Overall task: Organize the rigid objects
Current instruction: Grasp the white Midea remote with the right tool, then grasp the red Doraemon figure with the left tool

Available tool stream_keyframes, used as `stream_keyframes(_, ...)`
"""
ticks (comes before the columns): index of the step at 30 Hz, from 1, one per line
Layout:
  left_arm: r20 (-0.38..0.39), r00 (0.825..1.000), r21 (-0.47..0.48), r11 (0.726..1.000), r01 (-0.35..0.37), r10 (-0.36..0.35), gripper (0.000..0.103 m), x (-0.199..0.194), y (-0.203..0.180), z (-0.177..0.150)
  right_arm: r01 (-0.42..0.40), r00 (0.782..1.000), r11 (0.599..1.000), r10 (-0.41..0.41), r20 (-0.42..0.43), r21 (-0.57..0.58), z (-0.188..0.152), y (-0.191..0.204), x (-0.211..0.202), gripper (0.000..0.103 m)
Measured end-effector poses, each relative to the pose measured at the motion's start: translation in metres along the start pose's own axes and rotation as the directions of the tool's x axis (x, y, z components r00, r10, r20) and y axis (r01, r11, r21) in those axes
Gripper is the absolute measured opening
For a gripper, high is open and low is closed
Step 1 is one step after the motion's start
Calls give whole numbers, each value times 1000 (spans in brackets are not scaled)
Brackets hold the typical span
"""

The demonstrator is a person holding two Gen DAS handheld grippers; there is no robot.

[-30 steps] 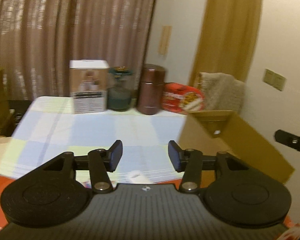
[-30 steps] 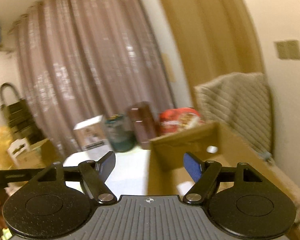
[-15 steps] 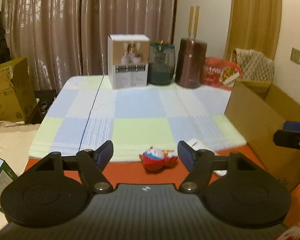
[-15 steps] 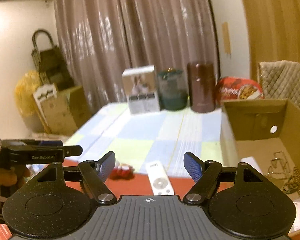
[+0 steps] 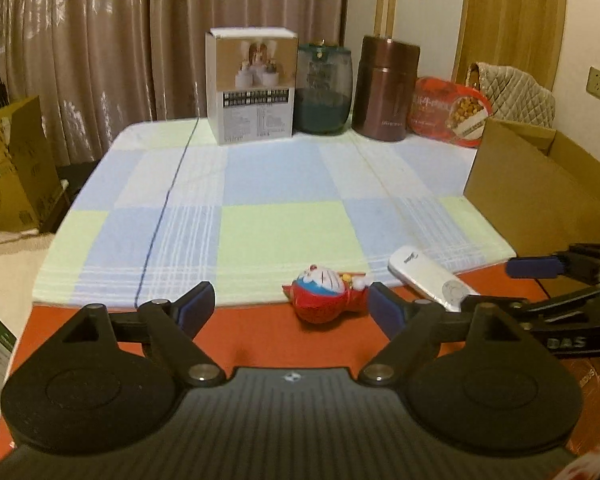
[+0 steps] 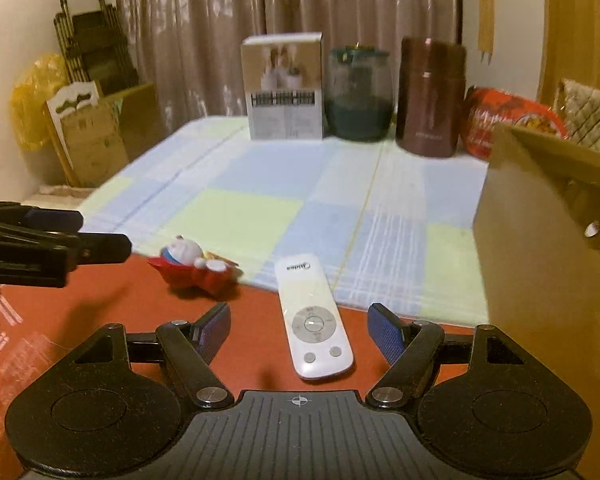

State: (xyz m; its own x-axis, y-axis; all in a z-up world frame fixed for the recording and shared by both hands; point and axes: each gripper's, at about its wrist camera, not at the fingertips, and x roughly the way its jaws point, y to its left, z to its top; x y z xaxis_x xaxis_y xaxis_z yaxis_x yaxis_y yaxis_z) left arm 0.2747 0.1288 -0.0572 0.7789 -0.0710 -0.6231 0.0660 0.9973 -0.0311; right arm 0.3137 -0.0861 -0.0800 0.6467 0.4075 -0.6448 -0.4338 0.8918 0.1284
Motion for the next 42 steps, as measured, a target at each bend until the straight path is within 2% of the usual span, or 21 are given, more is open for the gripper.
stream_keyframes(8, -16, 1000, 12, 1000, 23, -23, 81, 8, -2, -2, 13, 999, 999, -14, -31, -39, -4, -6, 41, 70)
stream_keyframes(14, -20, 999, 23, 999, 44, -44, 81, 14, -7, -2, 33, 999, 998, -35, -30, -55, -5, -8, 56, 58)
stream_keyframes(15, -20, 999, 28, 999, 46, -45, 81, 16, -8, -2, 30, 999, 998, -32, -26, -60, -5, -7, 57, 53)
stream_keyframes(16, -21, 999, 33, 998, 48, -48, 81, 18, -10, -3, 29, 999, 998, -31, -24, -64, -4, -7, 58, 44)
stream_keyframes(18, -22, 999, 45, 998, 49, -48, 81, 23, -13, -3, 30, 999, 997, -32, -30, -69, -2, -6, 58, 38)
stream_keyframes(21, -18, 999, 64, 997, 46, -45, 81, 32, -18, -3, 39, 998, 999, -40, -42, -22, 1, -9, 55, 38)
stream_keyframes(27, -1, 999, 94, 995, 35, -35, 81, 52, -33, -5, 62, 998, 997, -62, -8, 40, 12, -21, 38, 38)
stream_keyframes(33, -23, 999, 143, 989, -35, 39, 80, 72, -47, -11, 73, 997, 994, -73, 4, 85, 16, -33, 27, 38)
stream_keyframes(37, -29, 998, 122, 991, -52, 56, 72, 81, -43, -15, 68, 998, 993, -69, 4, 94, 16, -37, 25, 38)
stream_keyframes(42, -21, 998, 101, 993, -55, 57, 67, 81, -41, -15, 70, 998, 993, -69, -11, 100, 16, -39, 25, 38)
